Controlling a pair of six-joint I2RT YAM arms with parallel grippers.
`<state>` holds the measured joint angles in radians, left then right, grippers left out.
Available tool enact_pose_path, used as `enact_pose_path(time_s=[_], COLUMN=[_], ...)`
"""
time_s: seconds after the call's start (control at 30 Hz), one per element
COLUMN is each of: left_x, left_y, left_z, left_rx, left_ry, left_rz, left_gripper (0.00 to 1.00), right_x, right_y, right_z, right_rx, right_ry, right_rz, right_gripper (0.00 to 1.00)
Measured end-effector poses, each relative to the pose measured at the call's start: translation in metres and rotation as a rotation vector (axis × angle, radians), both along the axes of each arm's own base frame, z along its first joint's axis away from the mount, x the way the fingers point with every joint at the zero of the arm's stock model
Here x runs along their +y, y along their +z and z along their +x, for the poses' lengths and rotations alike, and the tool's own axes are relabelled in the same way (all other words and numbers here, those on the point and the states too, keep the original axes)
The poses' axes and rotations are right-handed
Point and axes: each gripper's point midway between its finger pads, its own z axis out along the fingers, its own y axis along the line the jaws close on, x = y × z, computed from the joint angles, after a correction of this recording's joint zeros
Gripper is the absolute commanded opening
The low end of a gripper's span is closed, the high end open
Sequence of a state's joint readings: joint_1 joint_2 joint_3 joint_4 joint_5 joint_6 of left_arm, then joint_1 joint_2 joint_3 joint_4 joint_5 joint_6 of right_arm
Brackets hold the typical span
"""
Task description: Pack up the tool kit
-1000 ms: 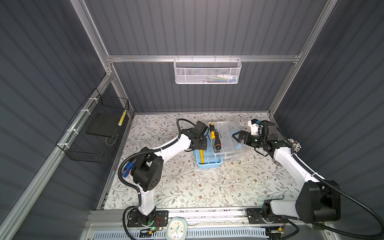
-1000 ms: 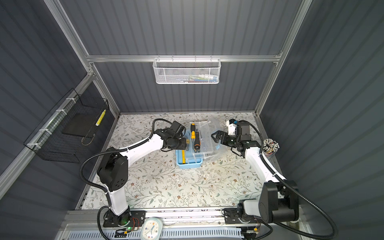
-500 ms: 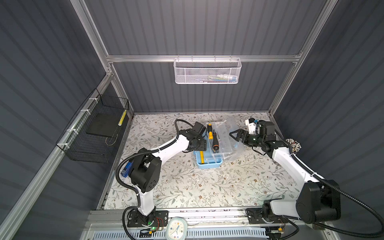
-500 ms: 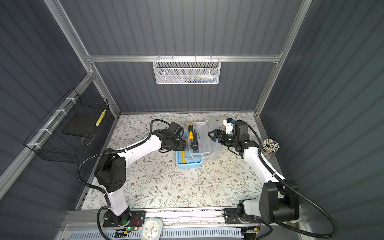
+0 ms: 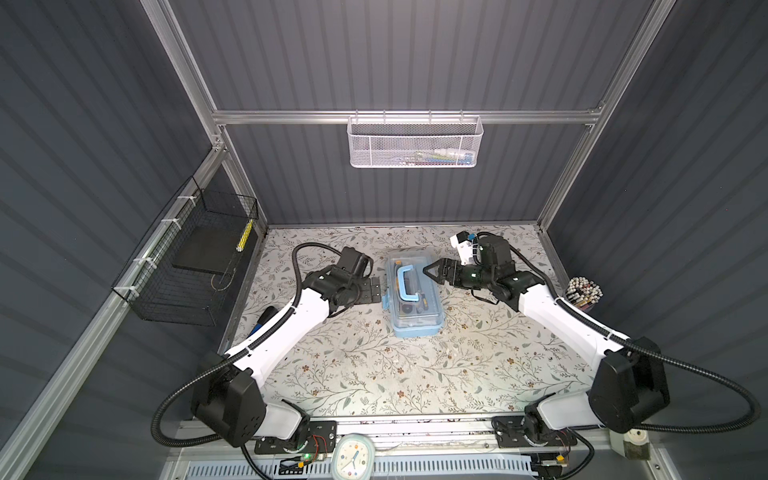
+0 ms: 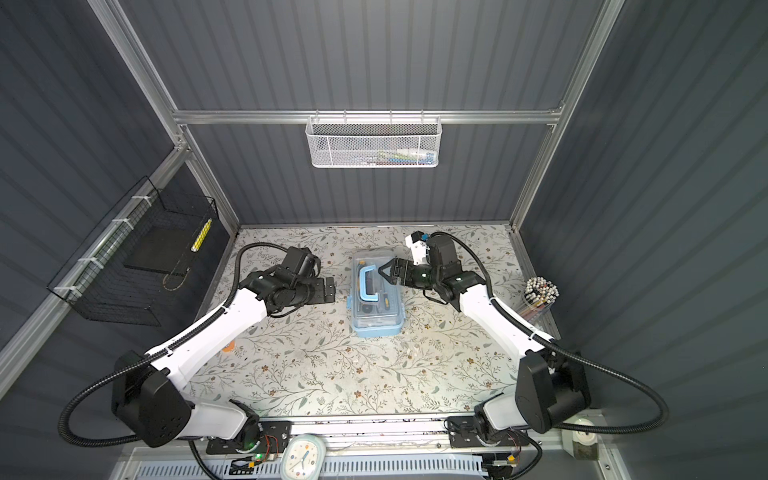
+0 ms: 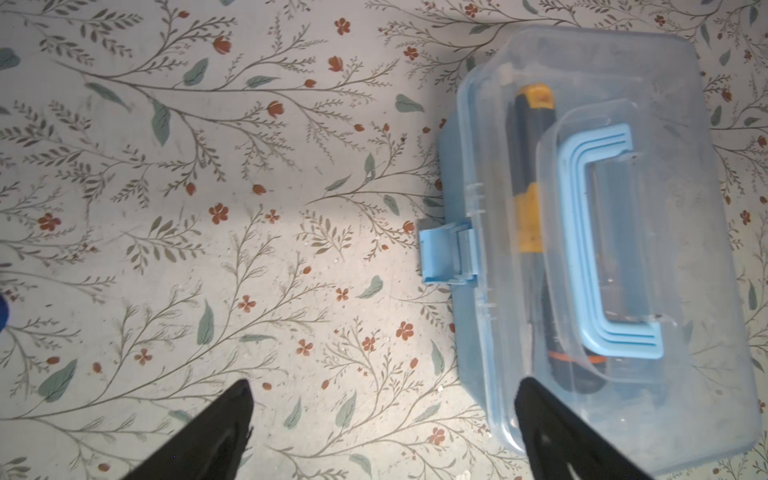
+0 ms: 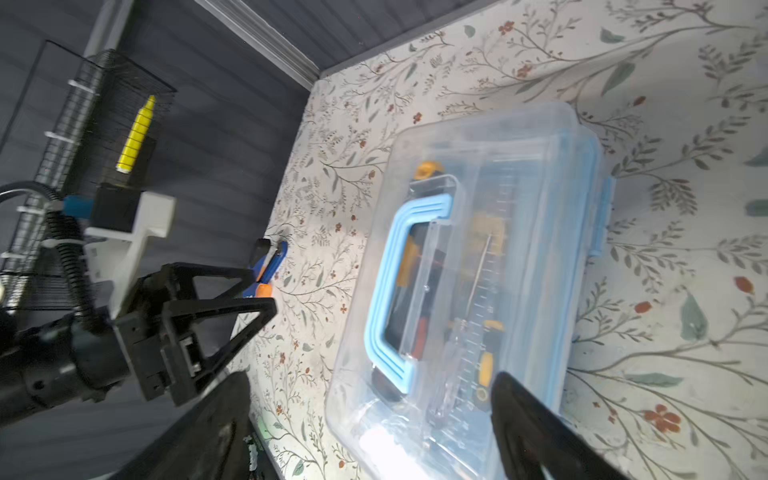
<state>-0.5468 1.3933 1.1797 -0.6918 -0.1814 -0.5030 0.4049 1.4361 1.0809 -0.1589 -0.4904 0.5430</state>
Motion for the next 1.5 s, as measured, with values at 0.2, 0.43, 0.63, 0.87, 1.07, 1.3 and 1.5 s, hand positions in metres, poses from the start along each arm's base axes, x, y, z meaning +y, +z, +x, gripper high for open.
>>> enact_pose_path(time_s=[0.2,0.43,0.63,0.87,1.07,1.3,1.5], left_x=[-0.015,-0.058,-0.093,-0.166,-0.172,-0.137,-0.116], left_y=[-0.028,-0.078,-0.084,-0.086,-0.091,-0.098,-0.113], left_z=[-0.003,0.006,0.011,0.014,0.016,0.007,0.006], left_rx=[0.053,0.164,0.168,0.16,0.139,0.08,0.018], left_ry=[-0.073,-0.182,-0.256,-0.402,-0.424,-0.444,-0.471], left_rz=[-0.069,-0.137,-0.14,-0.159,-0.145,-0.007,0.096], left_gripper=[0.98,0.9,0.9,0.88,0.9,0.92,0.93], right_x=[-0.026,-0.045,-0.06,-0.091,-0.1,-0.1,-0.09], right_y=[-0.021,-0.048,-0.071,-0.07,-0.061,-0.045,-0.07], right_z=[0.01,0.007,0.001,0.003,0.004,0.043,0.059], right_rx=[-0.008,-0.01,0.019,-0.004,-0.06,-0.115,-0.05], right_ry=[-0.103,-0.129,-0.114,-0.148,-0.125,-0.11,-0.052], right_rz=[-0.152,-0.285,-0.311,-0.326,-0.405,-0.438,-0.407], right_gripper=[0.96,0.97,0.99,0.99,0.99,0.99,0.95])
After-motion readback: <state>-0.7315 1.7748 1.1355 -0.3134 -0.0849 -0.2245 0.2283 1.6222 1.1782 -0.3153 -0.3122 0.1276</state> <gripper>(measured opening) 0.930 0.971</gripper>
